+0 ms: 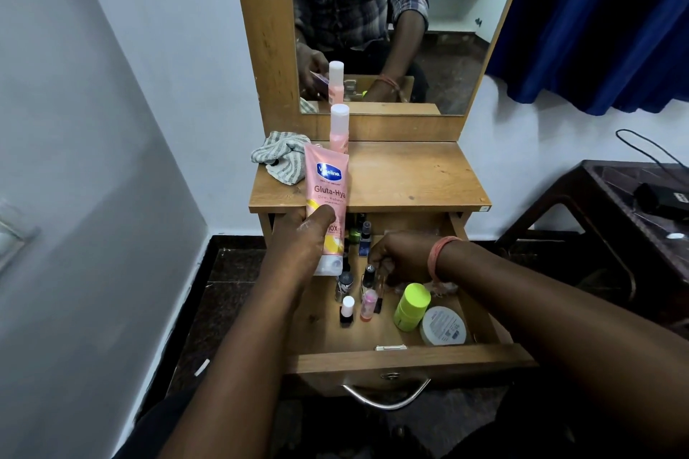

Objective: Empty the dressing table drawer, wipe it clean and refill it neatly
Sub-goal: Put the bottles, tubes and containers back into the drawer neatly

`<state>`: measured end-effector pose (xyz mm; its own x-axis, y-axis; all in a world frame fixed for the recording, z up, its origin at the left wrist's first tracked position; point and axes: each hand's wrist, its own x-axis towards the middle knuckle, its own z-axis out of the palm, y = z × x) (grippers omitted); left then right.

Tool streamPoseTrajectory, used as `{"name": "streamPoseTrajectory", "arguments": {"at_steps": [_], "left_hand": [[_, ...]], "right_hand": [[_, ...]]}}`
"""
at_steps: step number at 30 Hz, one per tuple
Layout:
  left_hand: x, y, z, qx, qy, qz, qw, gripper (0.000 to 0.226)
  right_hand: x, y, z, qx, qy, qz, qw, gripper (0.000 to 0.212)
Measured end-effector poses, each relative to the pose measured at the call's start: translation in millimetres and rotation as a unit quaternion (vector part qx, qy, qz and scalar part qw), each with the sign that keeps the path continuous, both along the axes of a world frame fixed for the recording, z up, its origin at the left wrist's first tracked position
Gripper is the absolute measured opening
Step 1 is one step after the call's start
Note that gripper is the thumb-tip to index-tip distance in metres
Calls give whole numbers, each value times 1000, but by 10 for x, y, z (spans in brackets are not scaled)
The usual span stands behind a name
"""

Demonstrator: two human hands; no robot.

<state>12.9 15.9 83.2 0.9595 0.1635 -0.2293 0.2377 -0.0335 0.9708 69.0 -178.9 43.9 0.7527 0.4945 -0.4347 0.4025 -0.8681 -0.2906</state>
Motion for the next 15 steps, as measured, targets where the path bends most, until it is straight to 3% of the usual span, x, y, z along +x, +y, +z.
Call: {"name": "streamPoseTrajectory", "arguments": {"at_steps": [8, 11, 15], "left_hand": [[6, 14, -3, -4, 2, -1, 1000, 6], [15, 4, -7, -2, 10, 0, 1000, 8], [23, -1, -14, -6, 13, 2, 1000, 12]], "right_hand": [[71, -37, -35, -44, 14, 9, 999, 22], [-9, -45, -44, 70, 25, -20, 997, 22], [-34, -236, 43, 137, 88, -78, 983, 16]]}}
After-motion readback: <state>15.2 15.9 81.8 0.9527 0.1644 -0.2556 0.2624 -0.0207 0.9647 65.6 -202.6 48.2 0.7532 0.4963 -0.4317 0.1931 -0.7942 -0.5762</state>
